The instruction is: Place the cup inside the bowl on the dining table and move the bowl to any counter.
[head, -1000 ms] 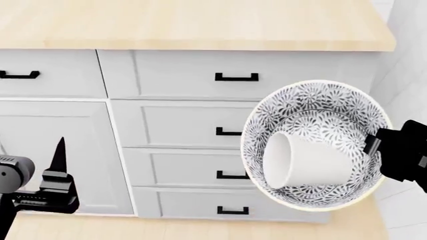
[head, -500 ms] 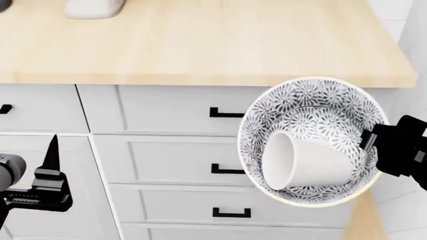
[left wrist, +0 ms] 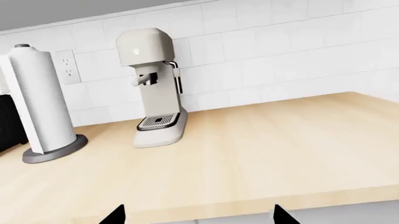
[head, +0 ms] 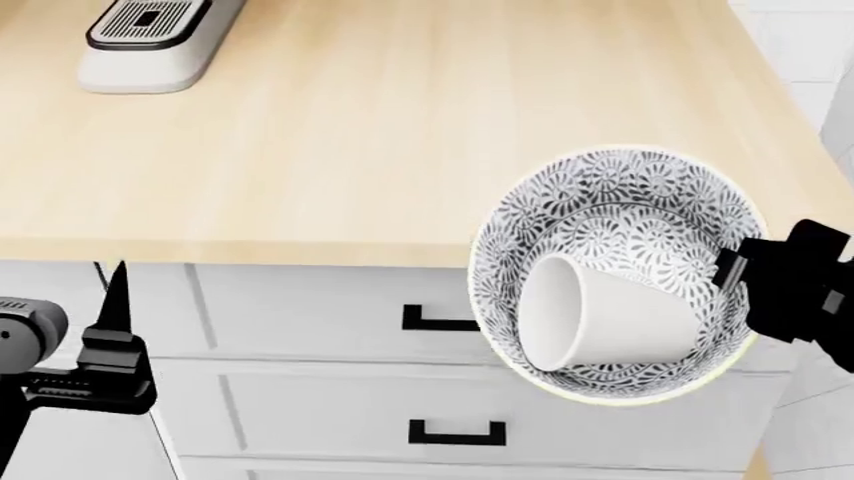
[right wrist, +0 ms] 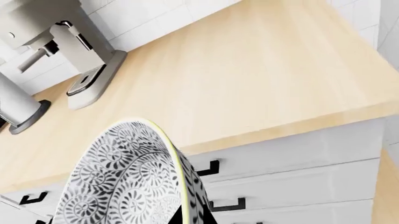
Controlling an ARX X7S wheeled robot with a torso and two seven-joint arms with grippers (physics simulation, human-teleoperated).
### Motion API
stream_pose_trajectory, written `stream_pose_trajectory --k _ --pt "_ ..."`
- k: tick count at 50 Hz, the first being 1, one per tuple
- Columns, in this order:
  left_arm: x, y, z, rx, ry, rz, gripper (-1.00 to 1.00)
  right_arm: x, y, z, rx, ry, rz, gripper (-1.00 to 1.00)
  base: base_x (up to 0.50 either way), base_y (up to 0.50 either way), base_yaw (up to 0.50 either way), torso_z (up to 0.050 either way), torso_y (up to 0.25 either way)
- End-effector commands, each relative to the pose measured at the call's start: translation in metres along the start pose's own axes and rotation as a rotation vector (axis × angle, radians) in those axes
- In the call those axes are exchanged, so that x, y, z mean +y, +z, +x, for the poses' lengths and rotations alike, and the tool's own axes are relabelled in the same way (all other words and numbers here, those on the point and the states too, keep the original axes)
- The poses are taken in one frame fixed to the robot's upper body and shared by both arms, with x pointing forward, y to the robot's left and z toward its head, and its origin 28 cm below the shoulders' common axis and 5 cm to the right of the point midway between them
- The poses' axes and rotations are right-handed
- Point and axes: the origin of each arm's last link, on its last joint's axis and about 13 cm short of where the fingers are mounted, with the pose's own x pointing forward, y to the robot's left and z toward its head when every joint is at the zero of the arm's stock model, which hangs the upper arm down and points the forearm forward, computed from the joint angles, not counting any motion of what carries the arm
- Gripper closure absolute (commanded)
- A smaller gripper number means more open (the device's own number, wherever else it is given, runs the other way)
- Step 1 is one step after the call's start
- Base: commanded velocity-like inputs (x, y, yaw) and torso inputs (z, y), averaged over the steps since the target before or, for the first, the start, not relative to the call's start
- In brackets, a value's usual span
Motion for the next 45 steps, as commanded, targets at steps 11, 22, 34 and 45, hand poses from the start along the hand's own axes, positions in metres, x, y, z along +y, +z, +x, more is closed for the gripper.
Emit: stream_pose_trajectory --k 11,22,34,45 --pt "0.006 0.0 -0.002 -0.009 0.01 -0.013 -1.0 0.003 0.002 0.002 -0.016 0.024 0.005 1.0 0.5 -0.03 0.0 0.0 0.001" --pt "0.017 -0.001 -0.012 -0.006 0.016 -0.015 -1.0 0.003 0.001 0.004 -0.011 0.025 0.005 1.0 0.5 -0.03 0.0 0.0 0.002" --pt "0.003 0.0 0.0 -0.003 0.011 -0.013 -1.0 0.002 -0.002 0.007 -0.002 0.029 0.01 1.0 0.5 -0.03 0.0 0.0 0.002" --pt "0.006 0.002 -0.001 -0.009 0.016 -0.017 -1.0 0.003 -0.004 0.008 0.001 0.038 0.019 1.0 0.5 -0.03 0.0 0.0 0.001"
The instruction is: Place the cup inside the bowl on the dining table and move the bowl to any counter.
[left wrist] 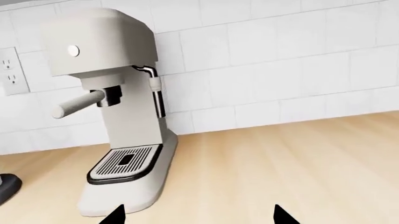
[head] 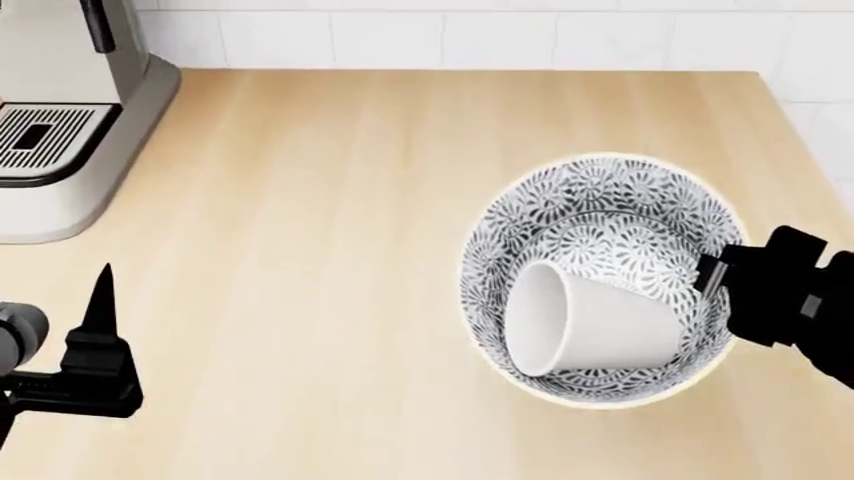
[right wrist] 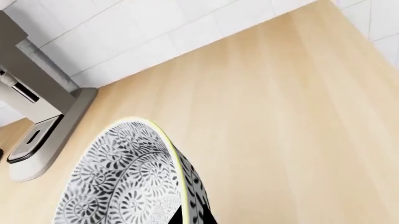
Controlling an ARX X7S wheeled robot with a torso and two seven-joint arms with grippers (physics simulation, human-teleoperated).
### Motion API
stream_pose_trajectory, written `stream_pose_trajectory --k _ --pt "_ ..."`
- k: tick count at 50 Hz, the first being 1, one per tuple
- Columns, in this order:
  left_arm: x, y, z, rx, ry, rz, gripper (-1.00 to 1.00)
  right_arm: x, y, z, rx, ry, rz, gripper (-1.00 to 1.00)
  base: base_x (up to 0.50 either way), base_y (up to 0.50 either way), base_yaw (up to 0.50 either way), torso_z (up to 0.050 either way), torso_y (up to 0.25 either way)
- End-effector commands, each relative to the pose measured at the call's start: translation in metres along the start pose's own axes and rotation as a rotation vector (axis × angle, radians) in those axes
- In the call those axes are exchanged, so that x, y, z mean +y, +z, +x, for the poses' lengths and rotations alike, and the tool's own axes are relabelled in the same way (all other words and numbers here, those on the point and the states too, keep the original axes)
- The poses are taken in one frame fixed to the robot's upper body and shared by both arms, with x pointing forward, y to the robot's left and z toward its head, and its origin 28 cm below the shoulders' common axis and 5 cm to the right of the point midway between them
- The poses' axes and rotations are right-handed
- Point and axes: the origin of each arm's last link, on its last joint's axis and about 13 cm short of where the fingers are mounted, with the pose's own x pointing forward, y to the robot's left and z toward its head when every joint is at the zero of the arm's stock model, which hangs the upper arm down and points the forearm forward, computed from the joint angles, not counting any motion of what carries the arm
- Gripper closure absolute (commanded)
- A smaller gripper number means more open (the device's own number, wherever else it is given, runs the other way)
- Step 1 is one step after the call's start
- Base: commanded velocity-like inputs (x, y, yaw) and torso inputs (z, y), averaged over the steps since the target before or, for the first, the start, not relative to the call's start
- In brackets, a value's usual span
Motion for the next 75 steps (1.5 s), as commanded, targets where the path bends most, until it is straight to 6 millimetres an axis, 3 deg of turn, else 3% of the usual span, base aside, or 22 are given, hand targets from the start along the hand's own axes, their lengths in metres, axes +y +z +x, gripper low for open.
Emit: stream_pose_trajectory --k 1,15,21,40,75 --pt "0.0 0.002 0.003 -0.01 0.009 -0.01 -1.0 0.002 0.001 0.0 -0.014 0.027 0.009 1.0 0.5 -0.04 0.0 0.0 0.0" --pt "-0.006 0.002 0.006 -0.011 0.005 -0.008 -1.0 -0.001 -0.006 0.002 -0.002 0.026 0.019 1.0 0.5 -0.03 0.0 0.0 0.001" --pt "0.002 0.002 -0.002 -0.013 0.005 -0.01 -1.0 -0.003 -0.012 0.0 0.007 0.027 0.021 1.0 0.48 -0.03 0.0 0.0 0.002" --pt "0.01 0.003 -0.007 -0.015 0.008 -0.01 -1.0 -0.006 -0.025 0.002 0.046 0.038 0.043 1.0 0.0 0.0 0.0 0.001 0.001" --pt "-0.001 0.004 0.0 -0.013 0.007 -0.013 -1.0 -0.023 -0.061 0.016 0.128 0.017 0.085 1.0 0.0 0.0 0.0 0.0 0.0"
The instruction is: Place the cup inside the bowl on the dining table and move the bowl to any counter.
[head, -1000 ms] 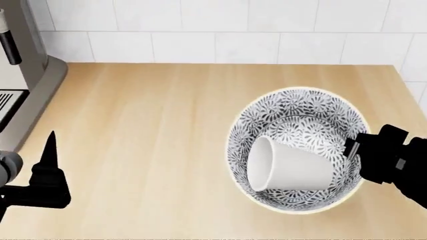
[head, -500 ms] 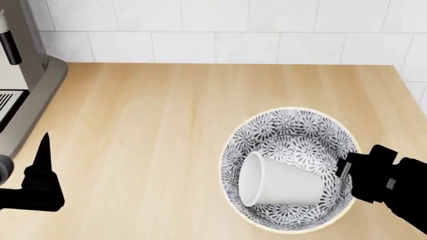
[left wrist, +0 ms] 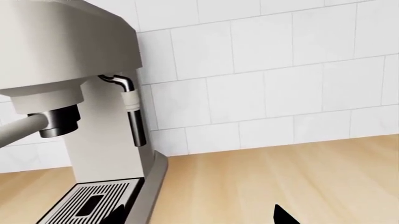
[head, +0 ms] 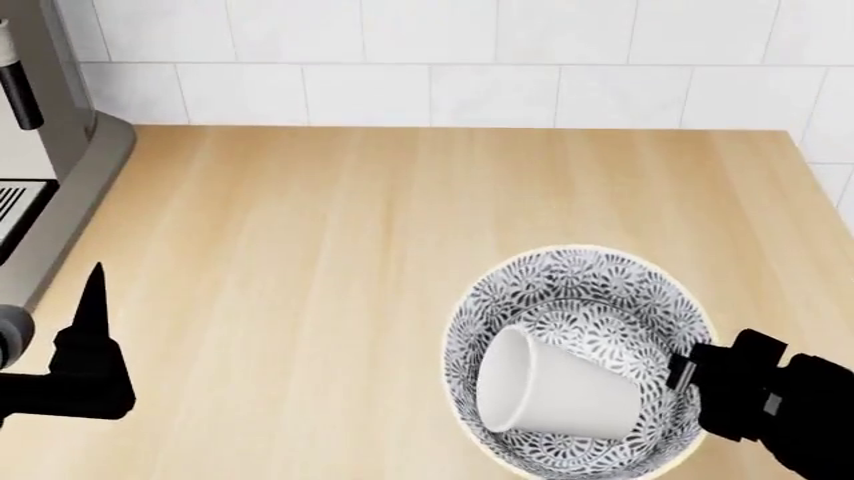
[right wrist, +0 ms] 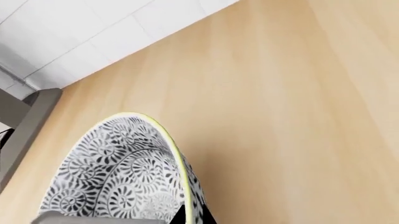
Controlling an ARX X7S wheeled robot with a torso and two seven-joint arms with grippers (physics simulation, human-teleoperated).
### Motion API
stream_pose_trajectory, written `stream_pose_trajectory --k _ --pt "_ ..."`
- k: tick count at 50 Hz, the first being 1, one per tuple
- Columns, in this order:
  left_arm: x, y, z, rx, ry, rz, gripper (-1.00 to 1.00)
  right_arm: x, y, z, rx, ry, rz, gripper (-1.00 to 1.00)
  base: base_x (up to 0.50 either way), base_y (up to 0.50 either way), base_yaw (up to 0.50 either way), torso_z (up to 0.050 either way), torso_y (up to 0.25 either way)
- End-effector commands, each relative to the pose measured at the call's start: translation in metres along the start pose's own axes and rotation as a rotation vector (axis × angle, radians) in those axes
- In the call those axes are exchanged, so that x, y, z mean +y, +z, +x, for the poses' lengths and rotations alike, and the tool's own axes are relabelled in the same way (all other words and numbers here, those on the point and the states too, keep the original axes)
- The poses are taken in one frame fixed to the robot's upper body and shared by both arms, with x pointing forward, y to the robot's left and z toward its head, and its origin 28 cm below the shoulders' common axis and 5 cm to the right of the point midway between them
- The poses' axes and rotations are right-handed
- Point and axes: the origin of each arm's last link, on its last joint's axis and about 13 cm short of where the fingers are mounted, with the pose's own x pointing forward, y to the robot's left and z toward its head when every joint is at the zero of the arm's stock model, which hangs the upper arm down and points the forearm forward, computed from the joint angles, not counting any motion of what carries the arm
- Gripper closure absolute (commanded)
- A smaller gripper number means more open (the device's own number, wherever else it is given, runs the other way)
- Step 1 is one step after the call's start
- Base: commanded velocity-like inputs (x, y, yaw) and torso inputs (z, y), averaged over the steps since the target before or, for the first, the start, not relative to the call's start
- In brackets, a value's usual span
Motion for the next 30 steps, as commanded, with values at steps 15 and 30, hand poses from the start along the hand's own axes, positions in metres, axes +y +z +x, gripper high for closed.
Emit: stream_pose_trajectory --k 15,30 --pt "0.001 0.002 0.001 -0.008 0.01 -0.01 -1.0 0.004 -0.003 0.005 0.022 0.037 0.013 1.0 0.0 0.0 0.0 0.0 0.0" --pt "0.004 0.004 -0.001 -0.013 0.0 -0.012 -1.0 0.007 0.005 -0.006 -0.022 0.03 0.008 -1.0 0.0 0.0 0.0 0.0 0.0"
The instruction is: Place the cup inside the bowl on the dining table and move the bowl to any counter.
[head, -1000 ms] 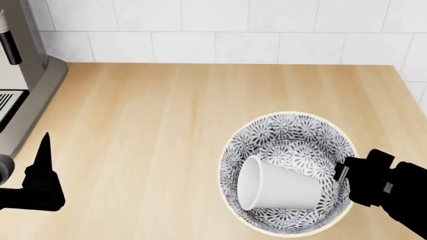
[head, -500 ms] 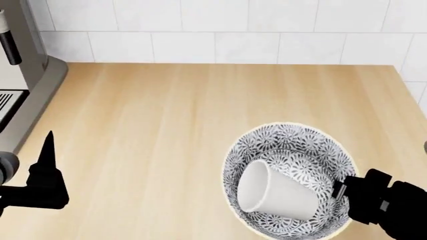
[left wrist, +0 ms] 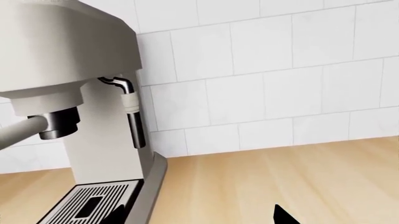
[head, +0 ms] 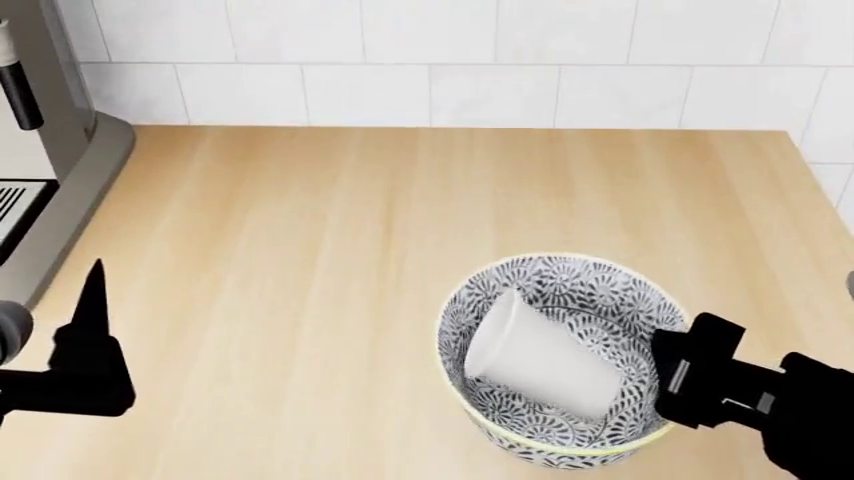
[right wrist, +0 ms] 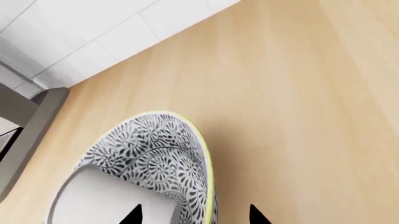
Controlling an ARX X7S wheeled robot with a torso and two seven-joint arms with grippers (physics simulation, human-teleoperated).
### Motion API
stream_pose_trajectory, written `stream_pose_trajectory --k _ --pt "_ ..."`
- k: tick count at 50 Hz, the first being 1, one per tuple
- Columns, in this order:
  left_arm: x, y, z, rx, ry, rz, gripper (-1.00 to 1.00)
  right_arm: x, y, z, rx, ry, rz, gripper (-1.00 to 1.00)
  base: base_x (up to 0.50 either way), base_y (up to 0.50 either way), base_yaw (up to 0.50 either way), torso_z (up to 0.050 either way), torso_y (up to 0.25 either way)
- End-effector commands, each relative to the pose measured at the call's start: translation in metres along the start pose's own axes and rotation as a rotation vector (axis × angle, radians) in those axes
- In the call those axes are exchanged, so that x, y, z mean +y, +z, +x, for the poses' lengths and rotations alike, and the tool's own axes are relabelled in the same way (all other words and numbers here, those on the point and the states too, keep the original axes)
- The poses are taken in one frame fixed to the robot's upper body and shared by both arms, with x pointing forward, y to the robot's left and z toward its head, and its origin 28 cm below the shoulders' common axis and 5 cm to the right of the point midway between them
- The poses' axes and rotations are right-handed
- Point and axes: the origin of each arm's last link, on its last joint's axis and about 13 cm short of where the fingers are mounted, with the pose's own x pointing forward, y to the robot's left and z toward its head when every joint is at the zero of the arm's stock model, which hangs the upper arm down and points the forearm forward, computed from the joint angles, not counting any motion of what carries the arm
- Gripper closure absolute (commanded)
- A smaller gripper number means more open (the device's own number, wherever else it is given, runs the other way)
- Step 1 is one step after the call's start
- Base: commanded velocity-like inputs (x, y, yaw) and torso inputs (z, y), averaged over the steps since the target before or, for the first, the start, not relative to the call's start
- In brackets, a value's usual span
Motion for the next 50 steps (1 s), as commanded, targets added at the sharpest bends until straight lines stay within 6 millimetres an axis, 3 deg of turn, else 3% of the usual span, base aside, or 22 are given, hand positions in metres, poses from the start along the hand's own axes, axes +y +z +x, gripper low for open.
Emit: stream_pose_trajectory --k 1,14,25,30,35,39,50 --pt "0.005 0.002 -0.003 -0.011 0.0 -0.01 -1.0 0.004 0.008 -0.008 -0.056 0.005 0.0 -1.0 0.0 0.0 0.0 0.0 0.0" --pt "-0.002 0.003 0.0 -0.01 -0.008 -0.01 -1.0 0.008 0.012 -0.025 -0.183 0.015 -0.02 -1.0 0.0 0.0 0.0 0.0 0.0" --pt "-0.005 -0.001 -0.002 0.001 -0.014 -0.018 -1.0 0.026 -0.015 -0.038 -0.402 -0.012 -0.341 -1.0 0.0 0.0 0.0 0.0 0.0" --pt "-0.005 -0.008 -0.005 0.032 -0.004 -0.049 -1.0 0.03 -0.027 -0.038 -0.52 -0.101 -0.496 -1.0 0.0 0.0 0.0 0.0 0.0" --pt "-0.005 0.007 -0.006 0.016 -0.01 -0.046 -1.0 0.045 -0.031 -0.048 -0.588 -0.087 -0.543 -1.0 0.0 0.0 0.0 0.0 0.0" --pt "-0.01 0.026 -0.003 -0.01 -0.021 -0.036 -1.0 0.06 -0.023 -0.058 -0.664 -0.083 -0.587 -1.0 0.0 0.0 0.0 0.0 0.0" --pt "-0.005 0.064 -0.009 -0.063 -0.012 -0.034 -1.0 0.073 -0.006 -0.074 -0.756 -0.06 -0.61 -1.0 0.0 0.0 0.0 0.0 0.0"
